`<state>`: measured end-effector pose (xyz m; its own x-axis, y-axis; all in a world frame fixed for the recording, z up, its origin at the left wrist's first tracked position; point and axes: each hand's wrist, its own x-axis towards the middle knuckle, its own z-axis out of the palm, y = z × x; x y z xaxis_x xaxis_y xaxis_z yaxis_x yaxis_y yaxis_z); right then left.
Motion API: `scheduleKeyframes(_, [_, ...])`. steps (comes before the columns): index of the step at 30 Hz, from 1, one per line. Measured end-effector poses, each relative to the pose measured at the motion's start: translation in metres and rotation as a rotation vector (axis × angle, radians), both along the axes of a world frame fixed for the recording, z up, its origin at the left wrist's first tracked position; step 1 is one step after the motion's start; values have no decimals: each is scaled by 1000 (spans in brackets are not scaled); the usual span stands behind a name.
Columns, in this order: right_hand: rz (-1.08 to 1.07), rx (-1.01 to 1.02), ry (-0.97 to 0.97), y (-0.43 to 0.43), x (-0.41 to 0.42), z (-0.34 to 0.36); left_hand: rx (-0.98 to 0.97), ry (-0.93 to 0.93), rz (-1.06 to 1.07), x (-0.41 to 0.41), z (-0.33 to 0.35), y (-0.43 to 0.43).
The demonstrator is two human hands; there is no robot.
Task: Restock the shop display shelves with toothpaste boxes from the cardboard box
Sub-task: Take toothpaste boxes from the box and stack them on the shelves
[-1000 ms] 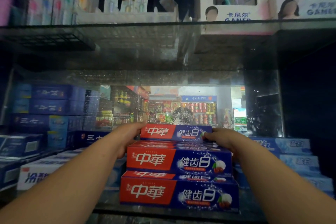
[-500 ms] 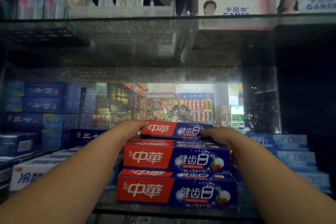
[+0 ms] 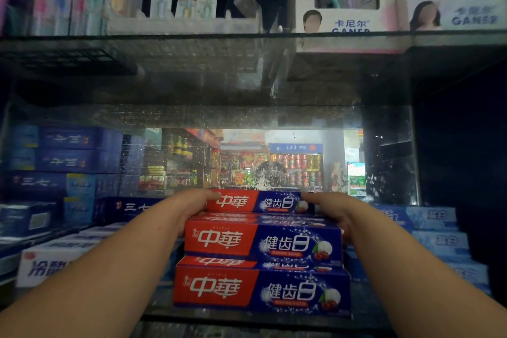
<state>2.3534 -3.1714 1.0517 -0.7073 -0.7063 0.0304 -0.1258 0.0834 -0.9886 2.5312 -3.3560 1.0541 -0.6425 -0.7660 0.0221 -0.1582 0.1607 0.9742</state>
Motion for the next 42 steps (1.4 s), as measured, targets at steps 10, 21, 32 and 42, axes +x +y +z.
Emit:
scheduleKeyframes(10, [11,27,205,2,1,-3,3,26,7,6,-4,0])
scheduleKeyframes(21, [37,-75,-4,6,5,-6,-133,-58,14,0,7,-3])
scheduleKeyframes(32, [22,-47,-51,8,1,-12,-337,-290,69,-13,7,-16])
scheduleKeyframes(42, [-77,166,271,15,8,-2,-439,-482,146,-2,12,0])
